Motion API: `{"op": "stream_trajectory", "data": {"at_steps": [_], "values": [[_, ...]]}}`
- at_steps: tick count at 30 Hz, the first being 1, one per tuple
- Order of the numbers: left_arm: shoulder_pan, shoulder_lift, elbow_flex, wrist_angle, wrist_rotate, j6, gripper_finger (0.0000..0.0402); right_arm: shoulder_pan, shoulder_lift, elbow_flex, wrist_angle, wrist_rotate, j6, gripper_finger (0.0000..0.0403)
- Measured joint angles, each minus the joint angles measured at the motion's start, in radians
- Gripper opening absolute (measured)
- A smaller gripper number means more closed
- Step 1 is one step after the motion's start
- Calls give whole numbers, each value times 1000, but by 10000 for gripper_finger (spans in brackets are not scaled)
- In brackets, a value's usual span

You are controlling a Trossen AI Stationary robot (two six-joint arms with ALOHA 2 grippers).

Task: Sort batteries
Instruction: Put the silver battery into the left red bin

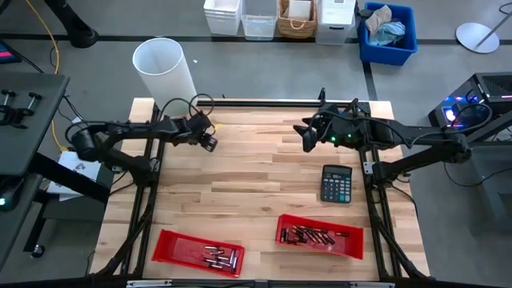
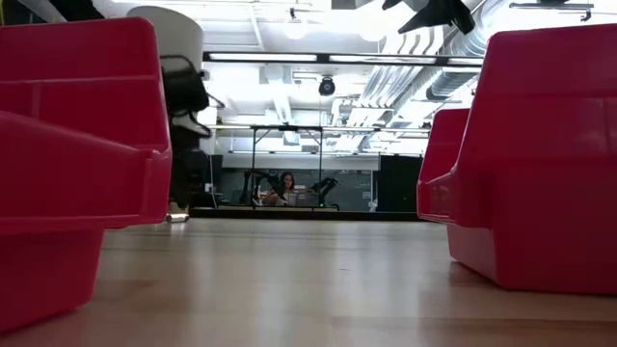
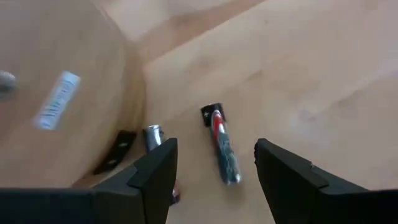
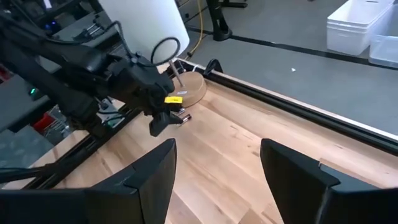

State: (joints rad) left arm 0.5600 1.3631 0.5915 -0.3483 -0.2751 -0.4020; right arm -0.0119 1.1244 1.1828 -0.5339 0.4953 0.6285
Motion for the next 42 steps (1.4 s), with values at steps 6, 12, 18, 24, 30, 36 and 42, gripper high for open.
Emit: {"op": "stream_trajectory", "data": {"at_steps": [6, 12, 18, 24, 30, 36, 42], "values": [[40, 124, 1, 80, 57, -68, 202, -25, 0, 0, 0, 0, -1, 227], [40, 185, 7, 88, 52, -92, 183, -37, 0, 0, -1, 0, -35, 227], [3, 143, 4, 80, 151, -64, 30, -36, 0, 0, -1, -8, -99, 227], [-135, -76, -1, 37, 446, 53, 30, -36, 0, 0, -6, -27, -166, 227], [-569, -402, 1, -217, 478, 37, 30, -36, 0, 0, -14, -39, -245, 227], [-1140, -488, 126, -355, 288, -326, 30, -36, 0, 0, -72, -45, -271, 227], [-1406, -274, 269, -327, 288, -403, 30, -36, 0, 0, -139, -47, -271, 227]]}}
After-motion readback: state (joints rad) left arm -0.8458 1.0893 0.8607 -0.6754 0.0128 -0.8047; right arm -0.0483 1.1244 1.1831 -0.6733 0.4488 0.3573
